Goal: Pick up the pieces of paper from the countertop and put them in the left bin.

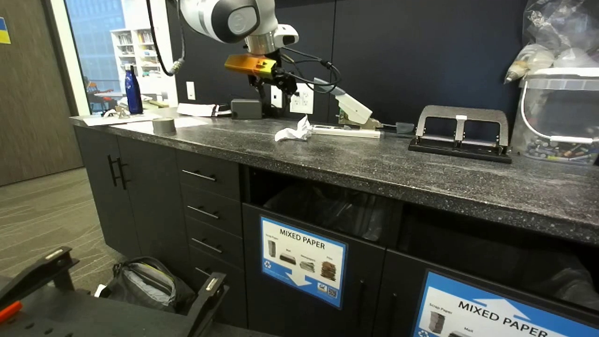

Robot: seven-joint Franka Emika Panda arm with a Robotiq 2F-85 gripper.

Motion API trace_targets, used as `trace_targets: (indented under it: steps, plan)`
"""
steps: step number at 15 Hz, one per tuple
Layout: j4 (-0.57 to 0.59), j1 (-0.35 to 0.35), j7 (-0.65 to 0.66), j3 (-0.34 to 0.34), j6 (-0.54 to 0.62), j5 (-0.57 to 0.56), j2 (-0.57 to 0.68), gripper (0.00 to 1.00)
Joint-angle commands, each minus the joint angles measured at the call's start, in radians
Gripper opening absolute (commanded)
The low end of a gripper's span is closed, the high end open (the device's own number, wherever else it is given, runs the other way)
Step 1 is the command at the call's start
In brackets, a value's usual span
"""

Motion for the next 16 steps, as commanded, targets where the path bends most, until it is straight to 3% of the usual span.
trace_targets:
  steps: [1,2,3,8,11,15,16]
  plan:
    - [0.224,-0.123,0.005,0.05,-0.055,0.014,0.161,1.0]
    - [0.271,-0.149,0.018,0.051,-0.072,0.001,0.198,1.0]
    - [0.295,-0.283,0.13,0.199,-0.023,-0.199,0.165,1.0]
    - [0.474,-0.498,0.343,0.398,-0.029,-0.585,0.299,1.0]
    - [0.583,-0.575,0.402,0.468,-0.049,-0.71,0.371,1.0]
    - [0.705,-0.635,0.421,0.536,-0.07,-0.77,0.444,1.0]
    - [0.741,-0.65,0.41,0.554,-0.101,-0.778,0.456,0.78]
